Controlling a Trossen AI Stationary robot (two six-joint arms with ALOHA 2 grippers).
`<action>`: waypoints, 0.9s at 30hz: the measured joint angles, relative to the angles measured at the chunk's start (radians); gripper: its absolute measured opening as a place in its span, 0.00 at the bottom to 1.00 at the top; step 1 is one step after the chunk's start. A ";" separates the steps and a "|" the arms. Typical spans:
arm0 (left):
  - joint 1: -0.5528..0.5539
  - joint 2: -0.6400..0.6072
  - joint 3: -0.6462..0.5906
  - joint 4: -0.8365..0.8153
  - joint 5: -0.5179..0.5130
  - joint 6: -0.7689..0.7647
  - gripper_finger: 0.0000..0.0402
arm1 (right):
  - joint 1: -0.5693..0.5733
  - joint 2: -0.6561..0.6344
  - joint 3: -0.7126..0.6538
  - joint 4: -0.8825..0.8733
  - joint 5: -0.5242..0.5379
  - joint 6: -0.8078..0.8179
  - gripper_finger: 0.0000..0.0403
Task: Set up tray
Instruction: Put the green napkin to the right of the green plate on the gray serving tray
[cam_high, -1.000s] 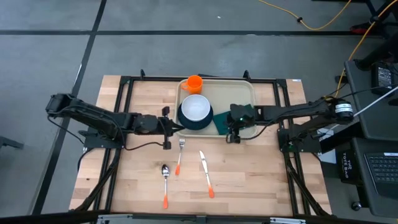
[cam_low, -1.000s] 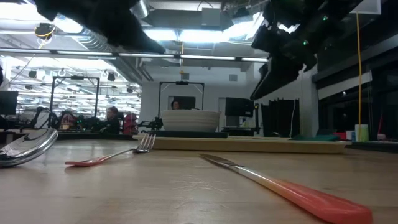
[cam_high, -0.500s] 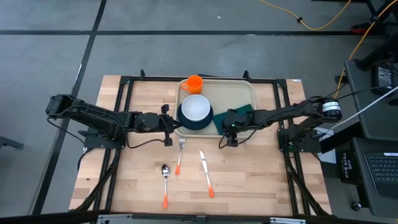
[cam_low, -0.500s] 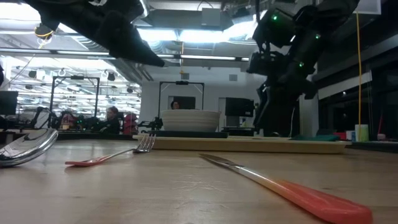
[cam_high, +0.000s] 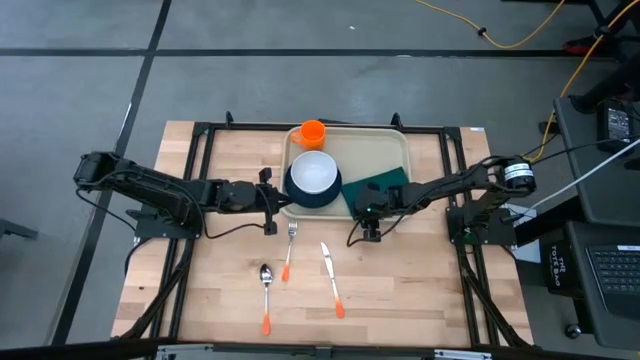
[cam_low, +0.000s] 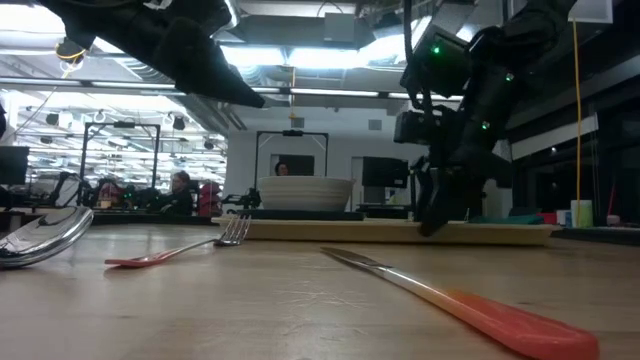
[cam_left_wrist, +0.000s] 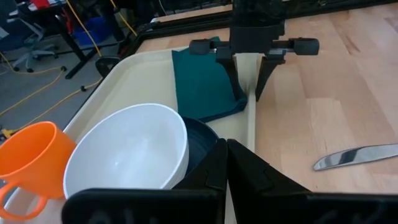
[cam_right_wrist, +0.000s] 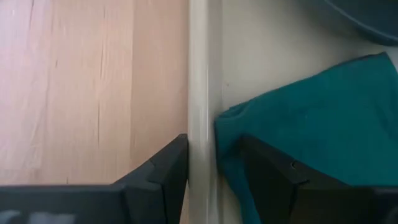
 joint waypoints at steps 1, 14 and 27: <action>0.000 0.000 0.000 0.000 0.000 0.000 0.01 | 0.000 -0.002 0.000 0.002 0.001 0.000 0.38; 0.000 0.000 0.000 0.000 0.000 0.000 0.01 | -0.002 -0.066 0.002 0.007 0.000 -0.004 0.38; 0.000 0.000 0.000 -0.001 0.000 0.000 0.01 | -0.005 -0.066 0.002 -0.013 0.046 -0.061 0.38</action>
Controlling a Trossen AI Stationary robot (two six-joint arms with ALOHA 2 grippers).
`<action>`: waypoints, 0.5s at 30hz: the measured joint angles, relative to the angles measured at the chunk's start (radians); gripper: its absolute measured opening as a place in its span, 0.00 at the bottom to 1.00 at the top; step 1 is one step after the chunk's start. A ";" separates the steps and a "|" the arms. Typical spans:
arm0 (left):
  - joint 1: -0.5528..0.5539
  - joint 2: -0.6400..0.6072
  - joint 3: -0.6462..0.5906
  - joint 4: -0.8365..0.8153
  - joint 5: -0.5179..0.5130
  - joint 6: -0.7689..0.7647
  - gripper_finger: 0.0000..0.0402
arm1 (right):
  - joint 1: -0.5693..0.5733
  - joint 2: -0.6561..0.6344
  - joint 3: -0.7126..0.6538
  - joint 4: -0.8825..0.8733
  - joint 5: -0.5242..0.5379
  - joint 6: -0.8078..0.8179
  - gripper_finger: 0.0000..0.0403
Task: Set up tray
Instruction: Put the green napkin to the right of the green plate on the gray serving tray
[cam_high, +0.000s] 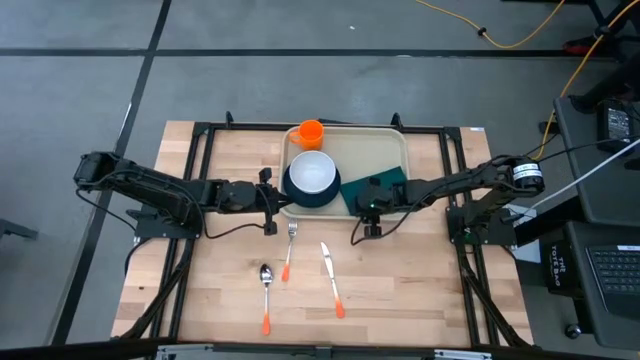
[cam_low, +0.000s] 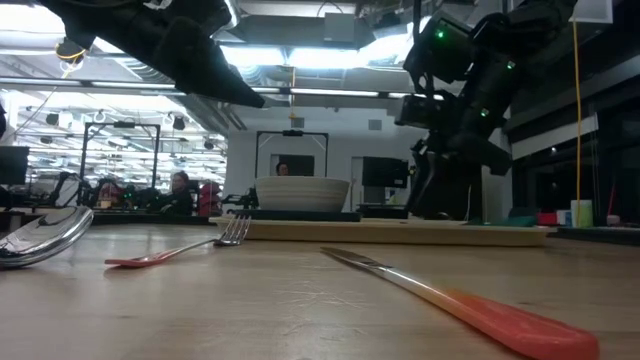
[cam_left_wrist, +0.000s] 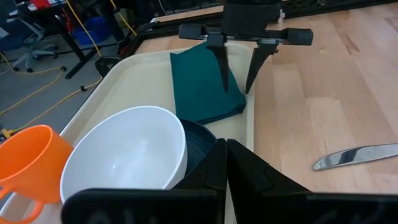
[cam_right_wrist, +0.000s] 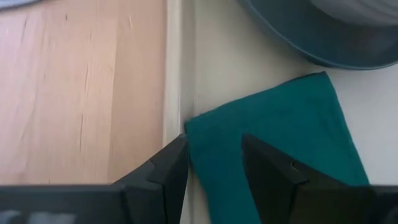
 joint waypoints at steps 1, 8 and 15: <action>0.000 0.000 0.000 0.000 0.000 0.000 0.01 | 0.000 0.000 0.000 -0.002 0.000 -0.007 0.38; 0.000 0.000 0.000 0.000 0.000 0.000 0.00 | -0.002 -0.002 0.000 -0.019 0.081 -0.003 0.38; 0.000 0.000 0.000 -0.001 0.000 0.000 0.01 | -0.043 -0.072 0.000 -0.183 0.154 0.065 0.38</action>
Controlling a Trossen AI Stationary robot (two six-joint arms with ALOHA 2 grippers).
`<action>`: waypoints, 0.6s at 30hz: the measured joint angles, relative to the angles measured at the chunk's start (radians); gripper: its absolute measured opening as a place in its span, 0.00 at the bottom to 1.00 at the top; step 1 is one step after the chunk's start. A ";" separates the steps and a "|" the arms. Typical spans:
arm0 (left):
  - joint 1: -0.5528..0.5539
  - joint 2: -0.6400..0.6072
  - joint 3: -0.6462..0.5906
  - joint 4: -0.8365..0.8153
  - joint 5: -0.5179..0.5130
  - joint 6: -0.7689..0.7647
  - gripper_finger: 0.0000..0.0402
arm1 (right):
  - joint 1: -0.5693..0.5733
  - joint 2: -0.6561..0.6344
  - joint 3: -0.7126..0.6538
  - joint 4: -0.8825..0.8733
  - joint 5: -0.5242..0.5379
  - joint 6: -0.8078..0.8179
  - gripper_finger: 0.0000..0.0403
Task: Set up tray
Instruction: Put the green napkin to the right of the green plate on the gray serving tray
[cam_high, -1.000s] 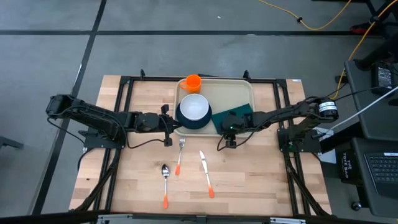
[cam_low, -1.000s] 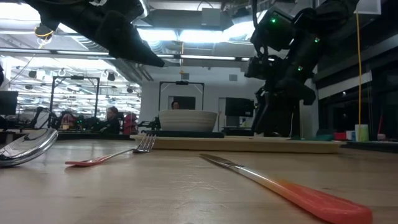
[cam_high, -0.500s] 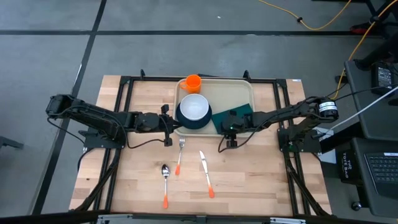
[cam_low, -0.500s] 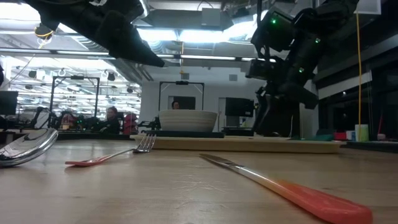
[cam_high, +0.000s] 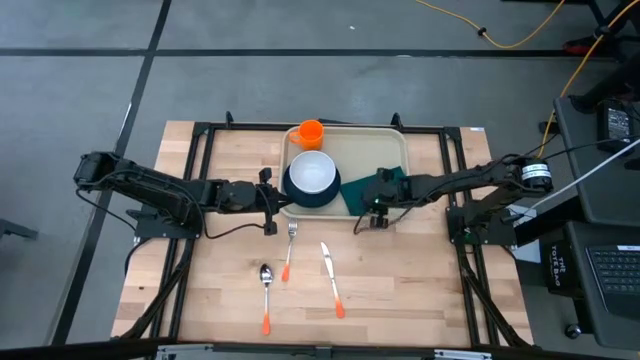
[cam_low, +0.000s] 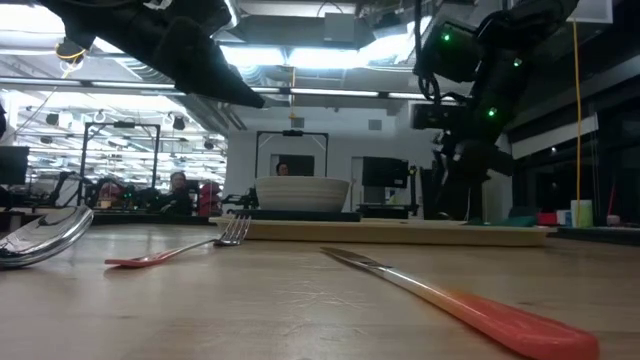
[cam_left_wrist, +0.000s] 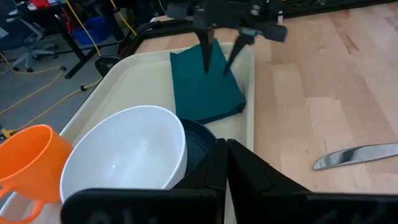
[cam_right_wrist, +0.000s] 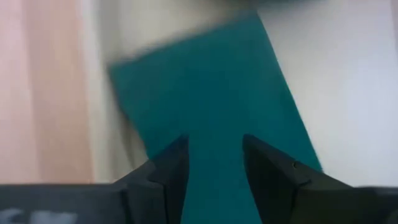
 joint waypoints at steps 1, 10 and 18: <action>0.000 0.000 0.000 0.001 0.000 0.000 0.01 | -0.020 -0.012 0.000 -0.028 -0.016 0.020 0.38; 0.000 0.000 0.000 0.001 0.006 0.000 0.00 | -0.165 -0.100 -0.011 -0.161 -0.081 0.077 0.38; 0.000 0.000 0.000 0.001 0.007 0.000 0.01 | -0.269 -0.142 -0.057 -0.142 -0.007 0.124 0.38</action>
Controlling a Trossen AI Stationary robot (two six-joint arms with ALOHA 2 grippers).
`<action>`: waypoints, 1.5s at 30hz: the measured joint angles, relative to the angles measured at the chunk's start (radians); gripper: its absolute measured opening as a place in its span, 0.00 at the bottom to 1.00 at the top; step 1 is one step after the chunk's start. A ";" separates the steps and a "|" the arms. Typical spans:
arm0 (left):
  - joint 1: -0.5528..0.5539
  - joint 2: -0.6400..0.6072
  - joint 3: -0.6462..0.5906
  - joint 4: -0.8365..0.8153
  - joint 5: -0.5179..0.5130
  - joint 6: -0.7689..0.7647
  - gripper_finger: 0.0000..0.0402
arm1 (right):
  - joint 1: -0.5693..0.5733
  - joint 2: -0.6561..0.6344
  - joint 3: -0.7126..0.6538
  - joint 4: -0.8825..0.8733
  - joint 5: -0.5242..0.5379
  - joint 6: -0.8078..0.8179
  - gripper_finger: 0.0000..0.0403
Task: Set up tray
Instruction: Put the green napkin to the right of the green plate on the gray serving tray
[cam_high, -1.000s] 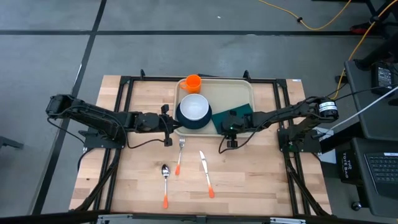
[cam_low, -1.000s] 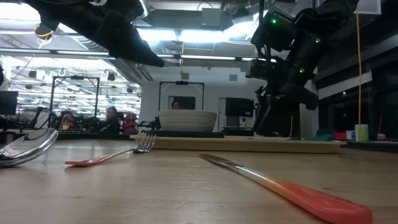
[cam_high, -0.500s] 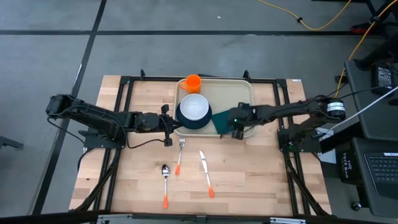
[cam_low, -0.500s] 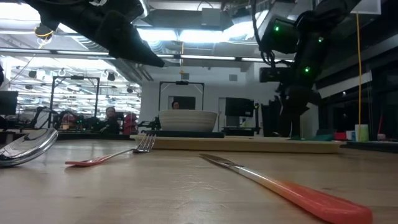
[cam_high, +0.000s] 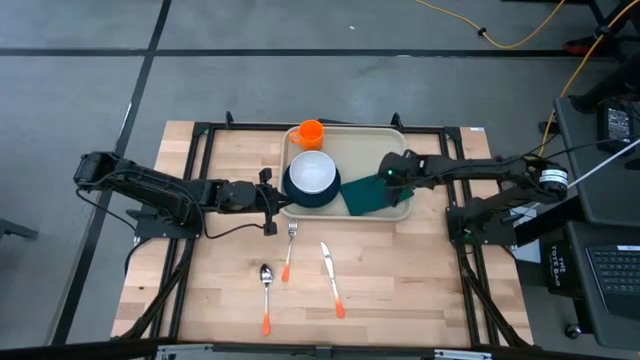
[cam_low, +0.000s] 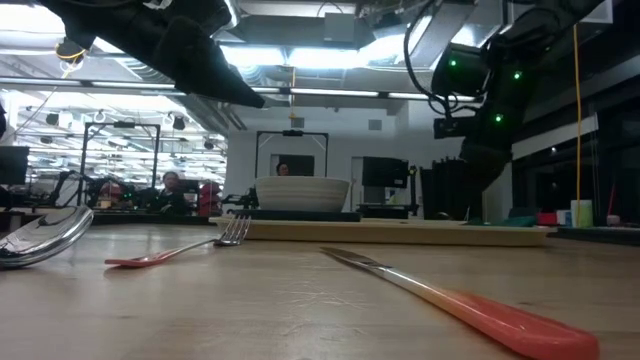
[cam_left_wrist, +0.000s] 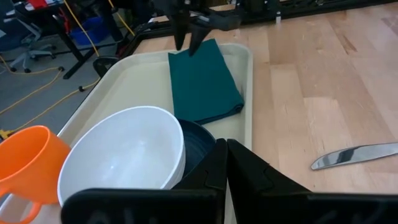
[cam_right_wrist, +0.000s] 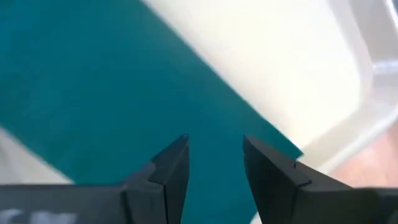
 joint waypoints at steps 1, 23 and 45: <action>0.000 0.000 0.000 0.000 0.000 0.000 0.01 | -0.017 0.000 0.000 0.005 0.000 0.005 0.38; 0.000 0.000 0.000 0.000 0.000 0.000 0.01 | -0.215 0.079 0.000 -0.012 -0.121 -0.101 0.26; 0.000 0.000 0.000 0.000 0.000 0.000 0.00 | -0.289 0.205 0.003 0.097 -0.187 -0.156 0.01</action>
